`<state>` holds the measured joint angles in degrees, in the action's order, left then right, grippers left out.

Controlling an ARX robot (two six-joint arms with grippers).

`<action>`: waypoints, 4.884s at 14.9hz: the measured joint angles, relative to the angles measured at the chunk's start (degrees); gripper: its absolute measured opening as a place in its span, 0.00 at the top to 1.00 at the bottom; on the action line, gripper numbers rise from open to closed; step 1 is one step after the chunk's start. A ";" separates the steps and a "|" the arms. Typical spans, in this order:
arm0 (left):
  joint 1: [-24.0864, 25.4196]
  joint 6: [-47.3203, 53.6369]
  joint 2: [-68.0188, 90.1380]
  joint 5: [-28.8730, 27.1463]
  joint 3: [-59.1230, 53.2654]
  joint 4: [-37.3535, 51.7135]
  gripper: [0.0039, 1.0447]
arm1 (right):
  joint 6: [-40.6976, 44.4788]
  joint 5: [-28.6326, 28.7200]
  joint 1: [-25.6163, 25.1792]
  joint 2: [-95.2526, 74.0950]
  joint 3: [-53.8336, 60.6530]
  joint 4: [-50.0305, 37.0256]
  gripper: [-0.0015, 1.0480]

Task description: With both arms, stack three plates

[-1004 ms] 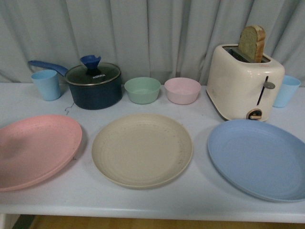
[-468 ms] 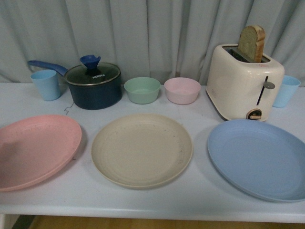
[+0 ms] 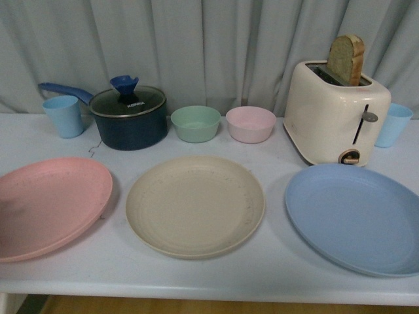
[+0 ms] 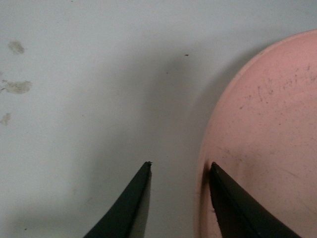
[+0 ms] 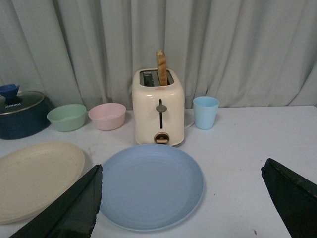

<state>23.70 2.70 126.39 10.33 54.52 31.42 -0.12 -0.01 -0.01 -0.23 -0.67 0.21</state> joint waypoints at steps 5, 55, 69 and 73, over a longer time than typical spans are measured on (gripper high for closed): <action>0.07 -2.67 -1.40 1.90 -0.28 -0.33 0.98 | 0.00 0.00 0.00 0.00 0.00 0.00 0.06; -23.71 -3.56 -74.07 -10.36 -52.41 17.00 0.99 | 0.00 -0.02 0.00 0.00 0.00 0.00 0.06; -23.71 -3.54 -110.46 -10.36 -53.88 -15.41 0.99 | 0.02 -0.02 0.00 0.00 0.00 0.00 0.06; -23.71 -3.56 -115.30 -10.36 -53.88 -20.35 0.99 | 0.00 -0.02 0.00 0.00 0.00 0.00 0.06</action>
<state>-0.01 -0.86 11.09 -0.03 0.64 11.07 -0.12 -0.03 -0.01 -0.23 -0.67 0.21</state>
